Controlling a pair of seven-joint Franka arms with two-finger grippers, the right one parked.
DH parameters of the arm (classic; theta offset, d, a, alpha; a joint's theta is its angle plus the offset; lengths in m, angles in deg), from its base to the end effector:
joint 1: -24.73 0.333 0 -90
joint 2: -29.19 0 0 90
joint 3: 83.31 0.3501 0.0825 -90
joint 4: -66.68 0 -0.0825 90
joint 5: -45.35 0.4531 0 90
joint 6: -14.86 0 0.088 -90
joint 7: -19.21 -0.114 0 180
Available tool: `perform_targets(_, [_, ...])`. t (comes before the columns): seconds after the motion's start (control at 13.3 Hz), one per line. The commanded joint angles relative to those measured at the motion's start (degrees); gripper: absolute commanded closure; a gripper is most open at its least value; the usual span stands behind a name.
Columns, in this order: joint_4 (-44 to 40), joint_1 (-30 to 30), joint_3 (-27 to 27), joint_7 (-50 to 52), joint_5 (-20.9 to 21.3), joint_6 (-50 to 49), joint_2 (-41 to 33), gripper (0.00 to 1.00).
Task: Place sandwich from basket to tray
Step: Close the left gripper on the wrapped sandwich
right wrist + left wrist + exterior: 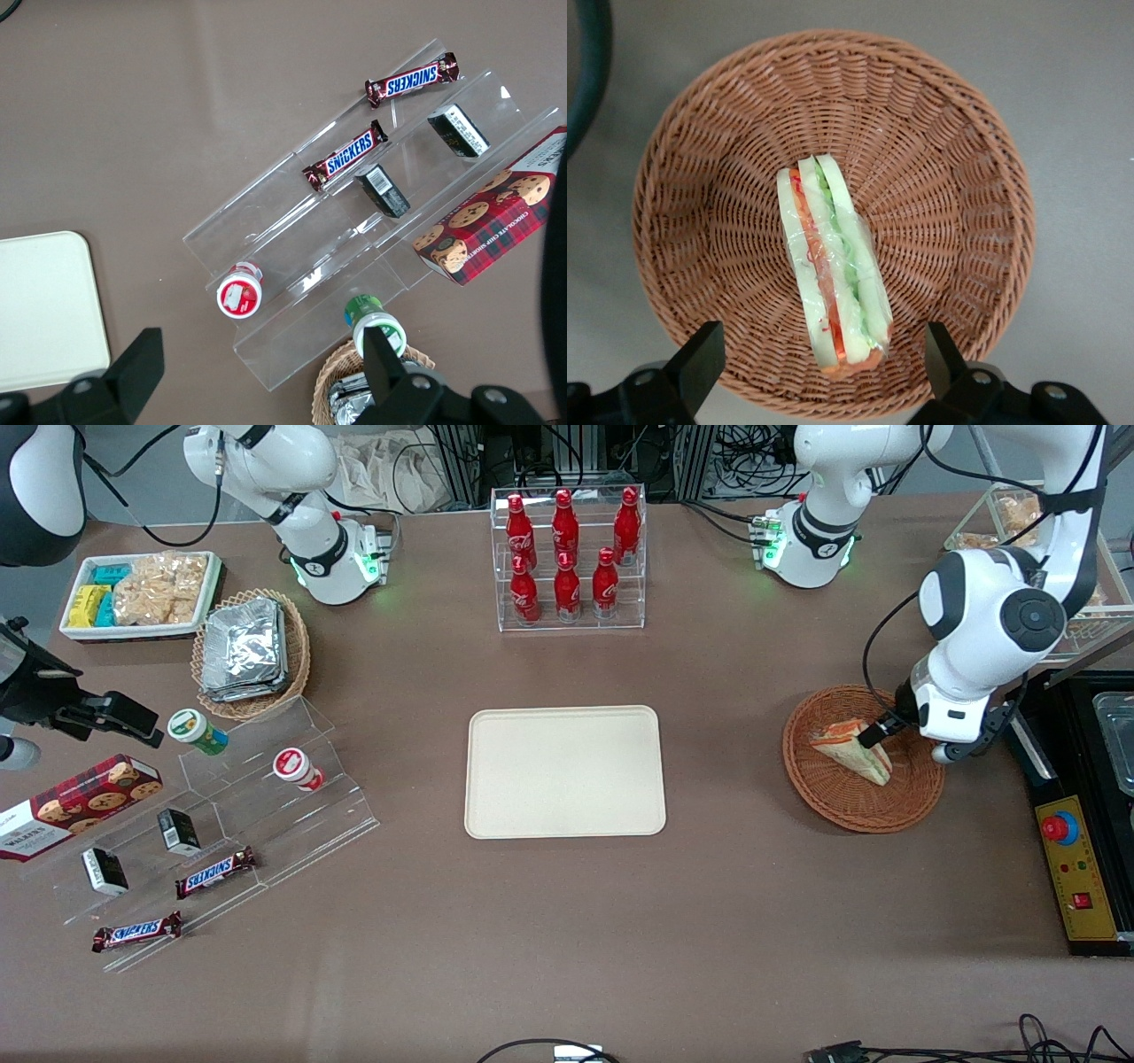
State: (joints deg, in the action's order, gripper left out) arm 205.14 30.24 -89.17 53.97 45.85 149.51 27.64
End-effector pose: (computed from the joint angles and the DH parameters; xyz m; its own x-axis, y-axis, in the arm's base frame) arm 0.5262 -0.0029 0.2932 0.8279 0.5601 -0.0276 0.5594 -0.8283 -0.0297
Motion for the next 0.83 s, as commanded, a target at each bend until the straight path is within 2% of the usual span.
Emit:
perform_targets(0.0, [1.5,-0.2,-0.2,3.1,0.6,4.2,1.5,0.00])
perform_targets(0.75, [6.9,-0.2,-0.1,4.9,0.5,17.4,7.6,0.00])
